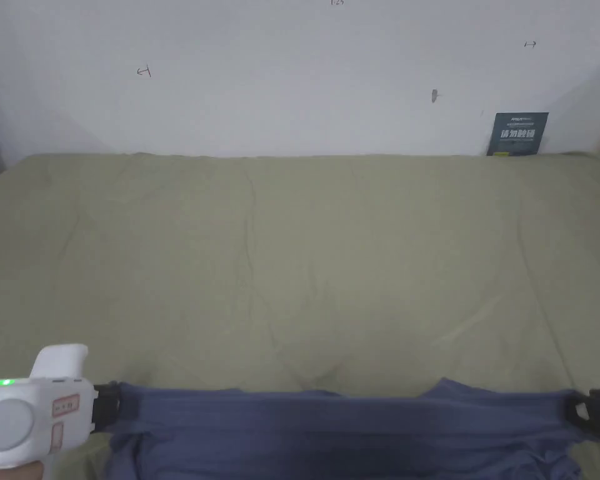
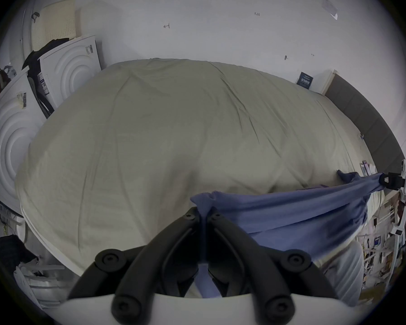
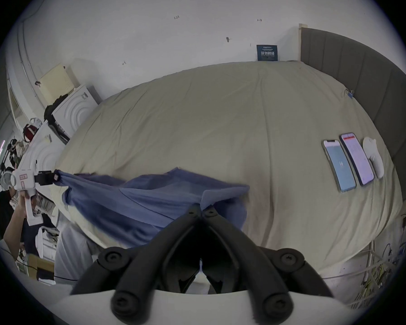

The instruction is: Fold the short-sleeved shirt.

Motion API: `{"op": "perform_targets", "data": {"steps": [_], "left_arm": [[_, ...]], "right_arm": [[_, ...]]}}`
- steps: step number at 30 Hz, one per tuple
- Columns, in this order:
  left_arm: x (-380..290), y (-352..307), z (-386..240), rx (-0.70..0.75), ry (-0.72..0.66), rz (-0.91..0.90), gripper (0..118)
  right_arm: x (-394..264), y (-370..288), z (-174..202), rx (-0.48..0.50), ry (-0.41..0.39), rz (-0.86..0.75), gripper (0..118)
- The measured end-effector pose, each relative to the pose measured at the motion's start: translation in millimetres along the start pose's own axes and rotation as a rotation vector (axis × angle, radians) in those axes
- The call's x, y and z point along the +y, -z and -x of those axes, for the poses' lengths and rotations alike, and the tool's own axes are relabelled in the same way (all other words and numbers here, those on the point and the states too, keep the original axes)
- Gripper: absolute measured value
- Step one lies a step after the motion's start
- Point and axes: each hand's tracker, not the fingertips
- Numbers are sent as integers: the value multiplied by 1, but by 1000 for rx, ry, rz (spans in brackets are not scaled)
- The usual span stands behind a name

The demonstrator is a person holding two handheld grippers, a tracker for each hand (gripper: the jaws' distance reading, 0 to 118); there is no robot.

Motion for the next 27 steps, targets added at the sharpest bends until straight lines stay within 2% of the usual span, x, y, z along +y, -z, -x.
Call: {"op": "perform_targets", "data": {"steps": [8, 17, 18, 19, 20, 21, 22, 23, 25, 27], "left_arm": [[-43, 24, 10, 7, 27, 101, 4], [-47, 31, 16, -3, -6, 127, 7], [-48, 27, 16, -5, -6, 121, 23], [-48, 25, 16, -1, -7, 118, 63], [-48, 26, 18, 47, -1, 141, 115], [-49, 24, 22, 71, 1, 183, 118], [-49, 19, 27, 36, -18, 104, 116], [-55, 13, 30, 55, -8, 143, 116], [-60, 7, 40, 68, -18, 153, 116], [-53, -8, 46, 86, -68, 140, 115]], "right_arm": [[-56, 25, -9, -21, 21, 132, 0], [-58, 41, -17, -41, 57, 179, 2], [-57, 41, -16, -41, 55, 191, 10], [-56, 40, -13, -60, 51, 193, 34], [-56, 36, -9, -121, 36, 197, 86], [-56, 35, -9, -139, 30, 208, 115], [-56, 32, -9, -145, 42, 203, 118], [-55, 20, -8, -130, 63, 128, 118], [-56, 2, 0, -131, 68, 156, 118], [-54, -13, 14, -164, 45, 89, 116]]}}
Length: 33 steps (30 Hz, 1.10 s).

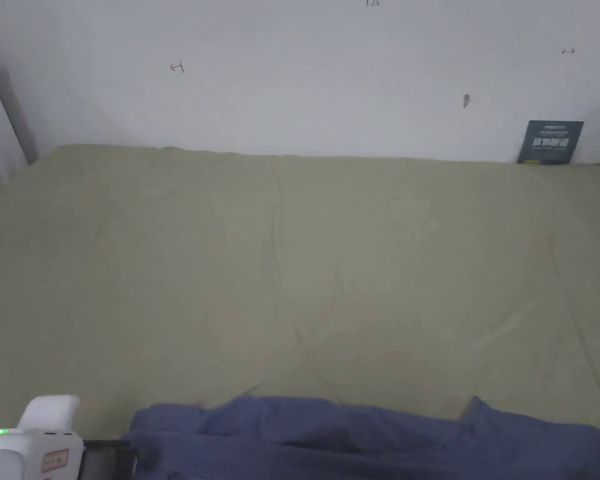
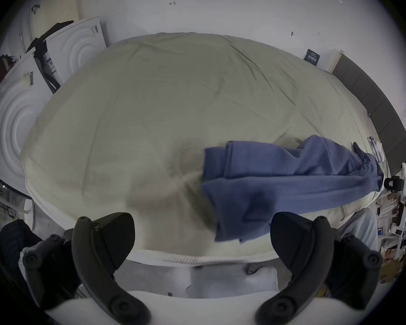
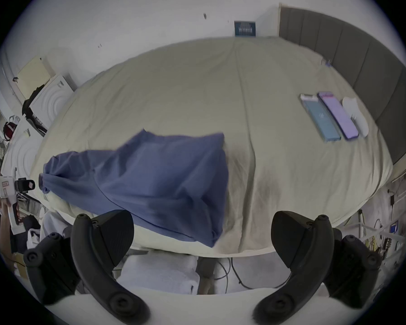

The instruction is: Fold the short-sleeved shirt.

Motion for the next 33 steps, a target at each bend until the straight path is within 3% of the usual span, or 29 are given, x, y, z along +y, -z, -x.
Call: {"op": "perform_targets", "data": {"steps": [1, 2, 4, 5, 7, 8, 10, 16, 18, 19, 20, 21, 22, 25, 33], "left_arm": [[0, -3, 6, -8, -40, -11, 111], [-1, -5, 14, -65, -92, -34, 88], [3, -18, 17, -139, -165, -66, 5], [3, -13, 21, -114, -188, -47, 3], [3, -5, 32, -92, -199, -44, 3], [6, -12, 27, -189, -210, -28, 3], [6, -6, 37, -228, -252, -32, 3], [21, 3, 41, -435, -220, -8, 3], [22, 12, 46, -552, -210, 42, 4], [21, 16, 49, -598, -240, 64, 15], [27, 17, 43, -624, -225, 73, 71], [28, 24, 40, -646, -208, 98, 117], [26, 29, 41, -624, -169, 146, 117], [46, 33, 22, -632, -231, 125, 116], [39, 108, 28, -936, -326, 193, 116]], "right_arm": [[9, 10, 8, 1, -16, -23, 109], [11, 4, 17, 15, -22, -57, 85], [16, -6, 36, 15, -31, -119, 12], [20, -5, 44, 10, -41, -139, 0], [25, -10, 61, 15, -59, -197, 0], [29, -12, 68, 34, -76, -186, 0], [33, -15, 85, 64, -124, -211, 0], [39, -17, 117, 96, -141, -227, 0], [37, -14, 121, 112, -152, -228, 0], [37, -13, 123, 115, -152, -226, 0], [36, -12, 124, 120, -148, -224, 0], [34, -10, 126, 131, -140, -218, 0], [33, -8, 127, 142, -133, -212, 0], [27, -5, 140, 156, -129, -192, 0], [19, -3, 153, 147, -121, -147, 0]]}}
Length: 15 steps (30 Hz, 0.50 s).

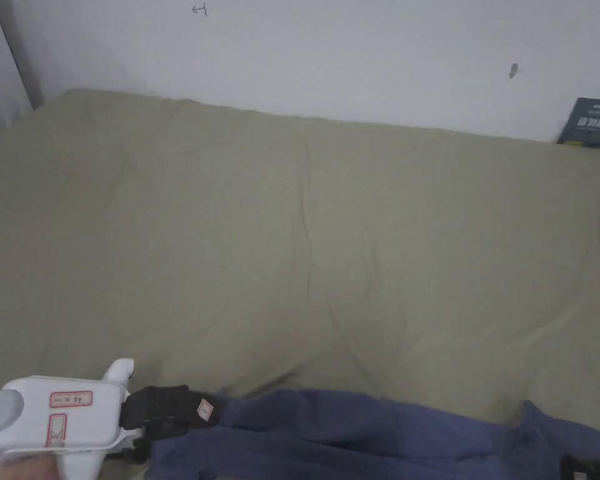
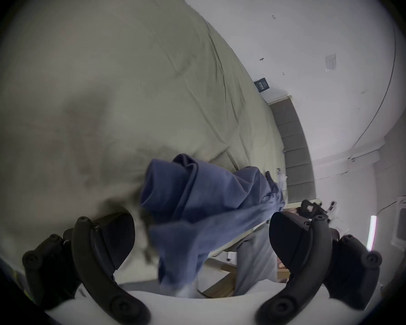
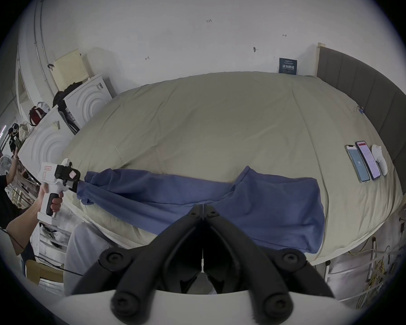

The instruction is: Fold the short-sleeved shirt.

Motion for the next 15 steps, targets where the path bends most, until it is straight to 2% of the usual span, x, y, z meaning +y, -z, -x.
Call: {"op": "perform_targets", "data": {"steps": [2, 3, 4, 5, 6, 7, 8, 9, 10, 11, 12, 15], "left_arm": [[3, 10, 10, -97, -78, 15, 115], [0, 18, 5, -138, -72, 7, 113], [-2, 22, 3, -149, -61, 18, 98], [-3, 24, -1, -118, -53, 14, 35], [-2, 23, -1, -93, -35, 17, 35], [2, 25, 1, -21, -33, 5, 16], [0, 26, 4, 110, -18, -18, 12], [2, 24, 8, 126, 10, 3, 12], [2, 20, 7, 18, -29, 14, 12], [-4, 19, -2, 15, -38, -4, 12], [-3, 14, -6, 49, -7, -22, 12], [6, -6, -5, 118, -49, -85, 12]], "right_arm": [[-2, 1, 1, -6, 9, 7, 0], [-3, 2, 1, -7, 16, 11, 0], [-2, 2, -3, -4, 25, 14, 0], [-3, 3, -2, -2, 33, 19, 0], [-5, 3, -2, 1, 37, 18, 0], [-6, 2, -1, 7, 41, 19, 0], [-5, 3, -4, 20, 46, 24, 0], [-6, 4, -4, 26, 48, 26, 0], [-6, 4, -3, 23, 46, 26, 0], [-7, 3, -3, 20, 41, 23, 0], [-6, 2, -5, 30, 39, 21, 0], [-6, 0, -7, 37, 47, 9, 0]]}}
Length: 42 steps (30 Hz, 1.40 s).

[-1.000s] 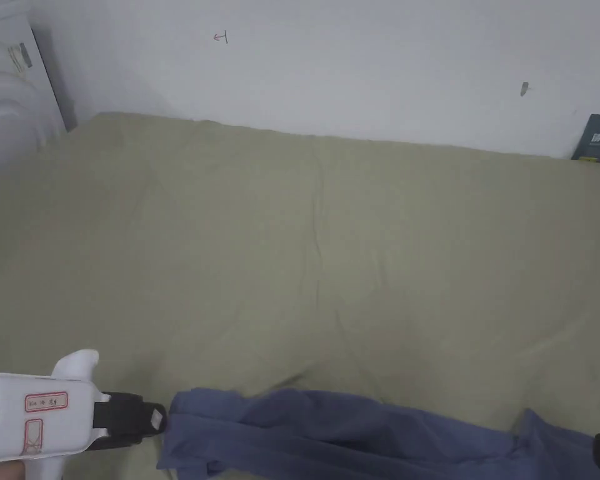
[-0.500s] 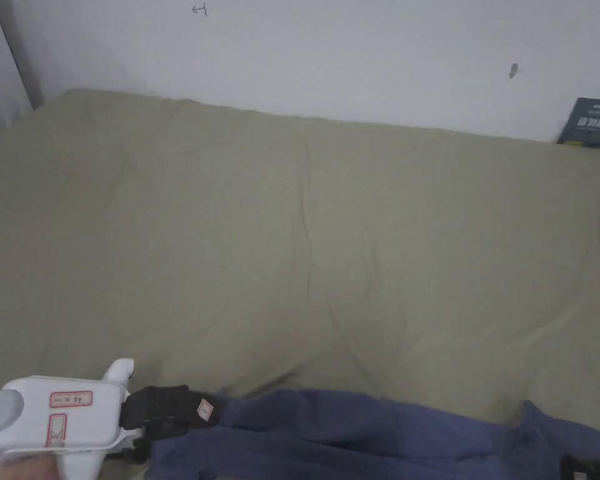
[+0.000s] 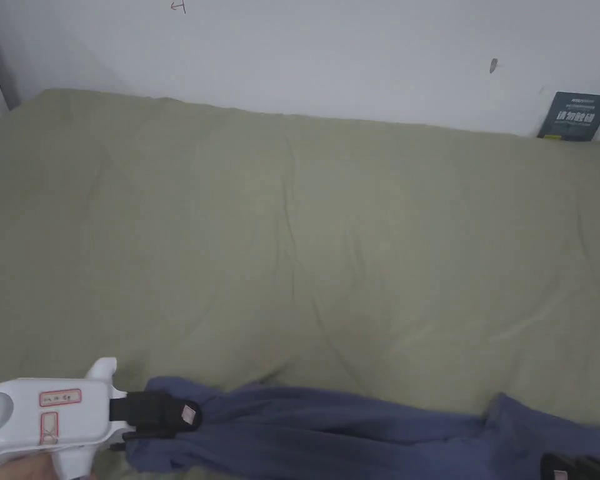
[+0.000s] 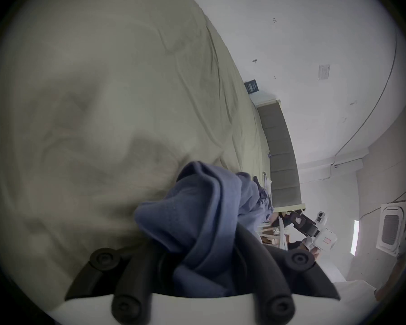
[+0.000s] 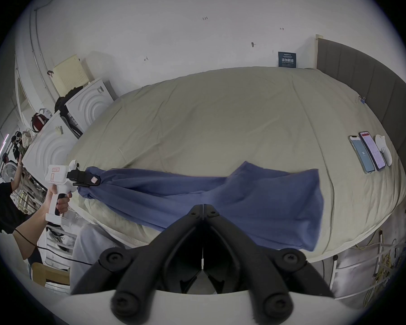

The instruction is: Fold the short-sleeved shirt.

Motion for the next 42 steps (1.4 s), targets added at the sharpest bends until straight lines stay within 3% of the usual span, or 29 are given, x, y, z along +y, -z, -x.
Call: {"op": "perform_targets", "data": {"steps": [12, 18, 21, 29, 40, 41, 42], "left_arm": [[3, -101, -9, 221, -19, -155, 12], [-17, -98, -79, 333, 164, -118, 12], [-24, -90, -114, 381, 204, -111, 12], [-47, -24, -183, 537, 353, -59, 12], [-92, 146, -215, 816, 565, 116, 12], [-96, 159, -214, 848, 589, 132, 14], [-99, 172, -213, 869, 608, 129, 33]], "right_arm": [[0, -14, -17, -27, 5, -76, 0], [-6, -13, -21, -171, -26, -140, 0], [-8, -15, -23, -173, -22, -143, 0], [-16, -25, -21, -132, -18, -147, 0], [-23, -27, -24, -84, -36, -130, 0], [-24, -26, -25, -81, -34, -128, 0], [-25, -25, -26, -78, -31, -123, 0]]}}
